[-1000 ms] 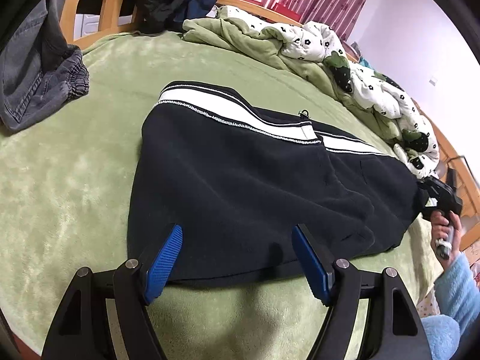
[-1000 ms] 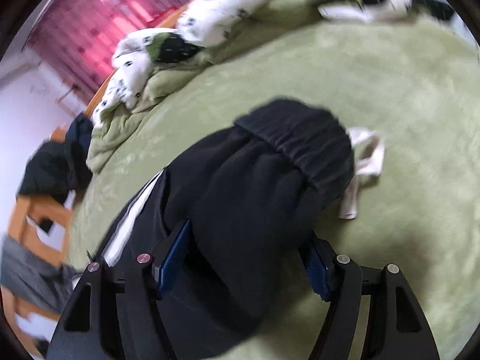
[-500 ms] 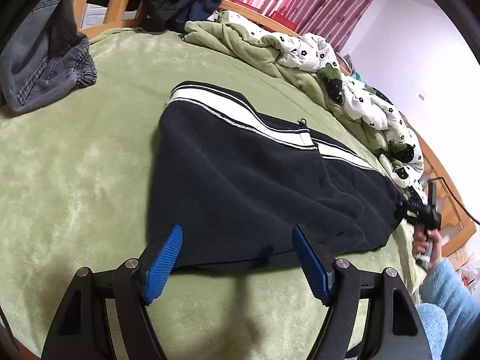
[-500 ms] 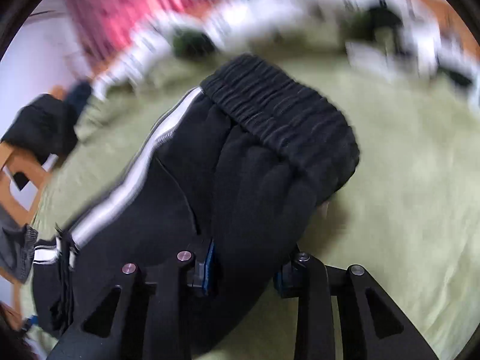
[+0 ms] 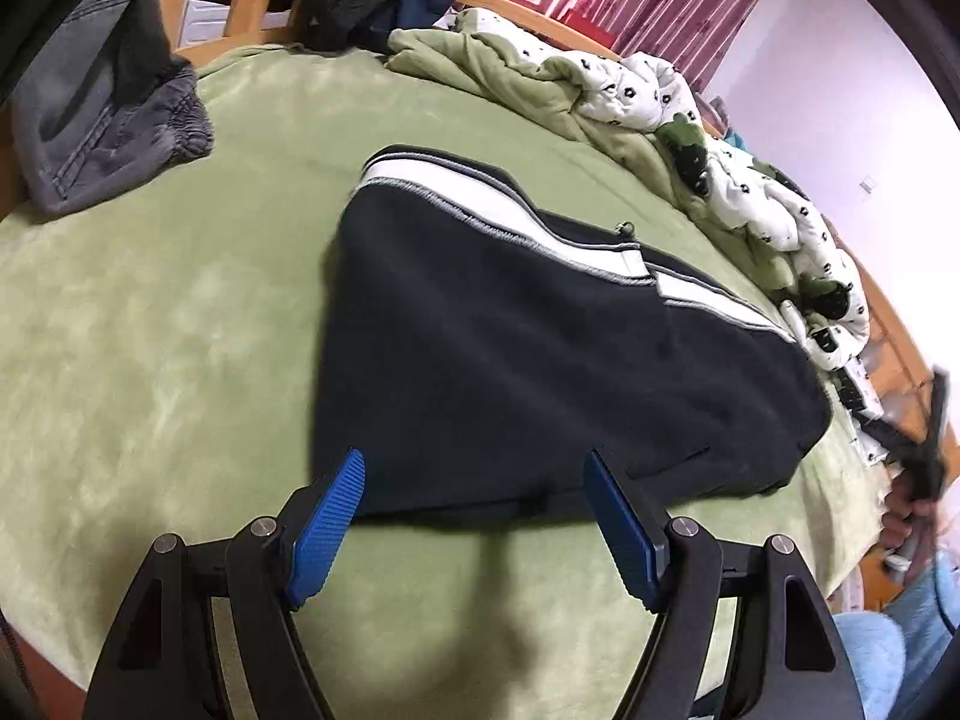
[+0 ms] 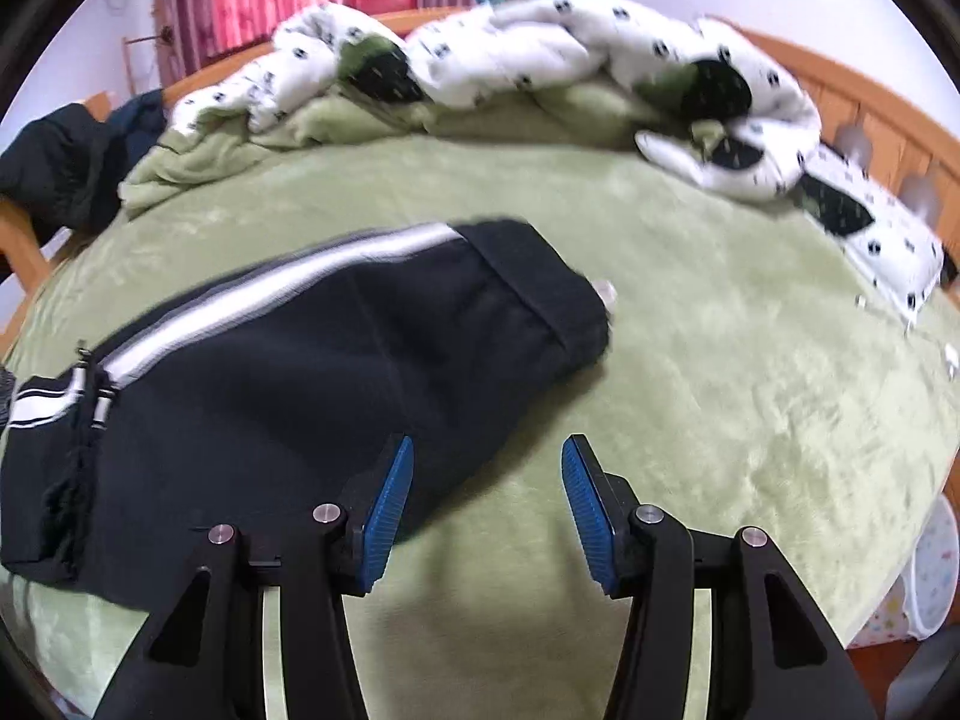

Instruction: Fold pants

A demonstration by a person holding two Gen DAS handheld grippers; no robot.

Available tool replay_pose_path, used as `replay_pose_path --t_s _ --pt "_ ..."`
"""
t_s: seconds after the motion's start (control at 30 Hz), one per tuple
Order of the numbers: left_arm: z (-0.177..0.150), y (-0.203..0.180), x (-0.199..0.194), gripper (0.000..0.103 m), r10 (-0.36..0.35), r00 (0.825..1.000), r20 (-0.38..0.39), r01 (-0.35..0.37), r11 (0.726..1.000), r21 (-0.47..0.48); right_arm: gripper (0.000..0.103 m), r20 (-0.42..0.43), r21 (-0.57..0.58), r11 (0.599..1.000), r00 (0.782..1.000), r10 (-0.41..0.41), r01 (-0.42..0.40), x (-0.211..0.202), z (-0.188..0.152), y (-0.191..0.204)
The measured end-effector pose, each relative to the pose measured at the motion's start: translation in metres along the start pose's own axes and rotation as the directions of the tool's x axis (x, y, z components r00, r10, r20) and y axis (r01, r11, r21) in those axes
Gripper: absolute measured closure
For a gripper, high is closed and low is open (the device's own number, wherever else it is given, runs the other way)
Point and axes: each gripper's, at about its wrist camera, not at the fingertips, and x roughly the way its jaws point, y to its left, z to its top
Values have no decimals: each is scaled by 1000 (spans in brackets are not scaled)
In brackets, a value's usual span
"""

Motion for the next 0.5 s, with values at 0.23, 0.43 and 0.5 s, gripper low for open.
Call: replay_pose_path --t_s 0.23,0.43,0.5 --pt "0 10 -24 29 -16 1000 18 17 999 -42 52 50 -167 981 993 106 -96 -27 15 99" --pt "6 18 -29 29 39 999 25 -38 999 -36 52 -37 -253 921 954 297 -297 -3 25 201" --pt "8 24 -28 29 48 999 25 -47 998 -44 52 -84 -291 896 942 325 -335 12 25 232"
